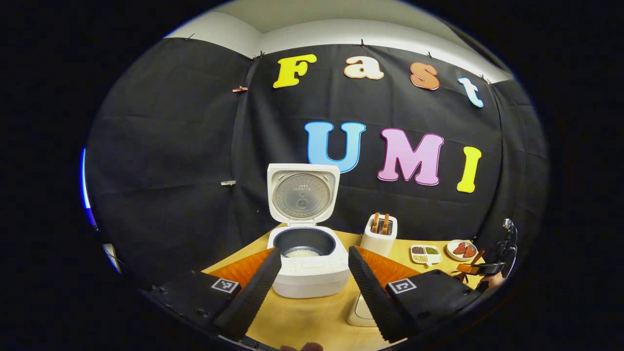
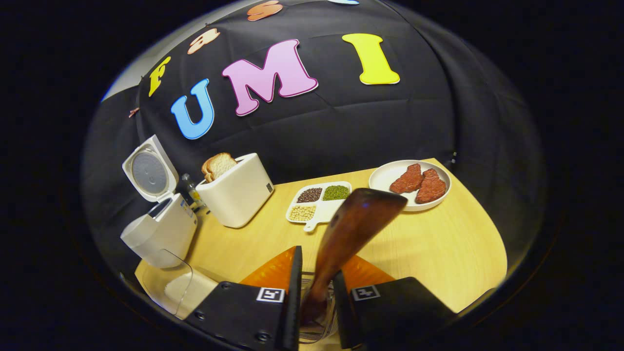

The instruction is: Close the left gripper, press the button to open the rice cooker; take a wooden spoon from the chopstick holder with the right hand, scoop a spoonful of rice and pour it into the rice cooker, then put the wooden spoon back into the chopstick holder.

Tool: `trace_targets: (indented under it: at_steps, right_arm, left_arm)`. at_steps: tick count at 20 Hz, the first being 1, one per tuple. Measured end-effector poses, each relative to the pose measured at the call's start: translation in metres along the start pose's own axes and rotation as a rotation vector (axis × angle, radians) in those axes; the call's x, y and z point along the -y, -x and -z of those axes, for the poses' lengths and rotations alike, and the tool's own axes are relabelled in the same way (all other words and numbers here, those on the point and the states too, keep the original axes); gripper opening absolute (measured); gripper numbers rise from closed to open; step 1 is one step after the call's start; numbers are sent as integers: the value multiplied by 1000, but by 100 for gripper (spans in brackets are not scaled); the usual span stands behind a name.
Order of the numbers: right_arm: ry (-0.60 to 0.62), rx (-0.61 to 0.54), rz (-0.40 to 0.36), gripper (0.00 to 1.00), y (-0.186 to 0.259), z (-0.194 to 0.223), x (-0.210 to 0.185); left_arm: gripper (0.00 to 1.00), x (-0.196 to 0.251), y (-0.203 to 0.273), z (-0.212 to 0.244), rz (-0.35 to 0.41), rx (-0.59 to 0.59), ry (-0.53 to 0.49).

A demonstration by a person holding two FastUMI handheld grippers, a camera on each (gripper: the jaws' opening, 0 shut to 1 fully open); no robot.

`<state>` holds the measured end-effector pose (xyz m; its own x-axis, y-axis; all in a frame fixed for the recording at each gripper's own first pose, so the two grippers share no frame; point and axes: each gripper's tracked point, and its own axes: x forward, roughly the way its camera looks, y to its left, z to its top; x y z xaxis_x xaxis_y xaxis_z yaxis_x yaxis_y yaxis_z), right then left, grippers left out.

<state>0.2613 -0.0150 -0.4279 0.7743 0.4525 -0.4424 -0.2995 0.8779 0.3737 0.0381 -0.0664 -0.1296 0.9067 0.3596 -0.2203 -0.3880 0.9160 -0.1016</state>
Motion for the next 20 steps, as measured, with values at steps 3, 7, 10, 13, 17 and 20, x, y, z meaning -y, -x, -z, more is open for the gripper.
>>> trace_targets:
  at_steps: [3,7,10,13,17,20]
  right_arm:
    - [26,13,40,31,14,2,1]
    - [0,9,92,27,20,6,4]
    - [2,15,128,32,28,2,3]
    - [70,46,131,28,40,1,-11]
    - [85,-8,119,31,35,26,-20]
    - [-5,9,144,32,34,20,-14]
  left_arm:
    - [95,-6,3,0,-2,-3,1]
    - [95,-16,7,3,4,-14,13]
    - [95,-26,7,1,5,-14,3]
    - [95,-35,5,-1,5,-15,7]
    - [95,-43,6,1,10,-28,12]
    - [95,-47,5,1,15,-35,-1]
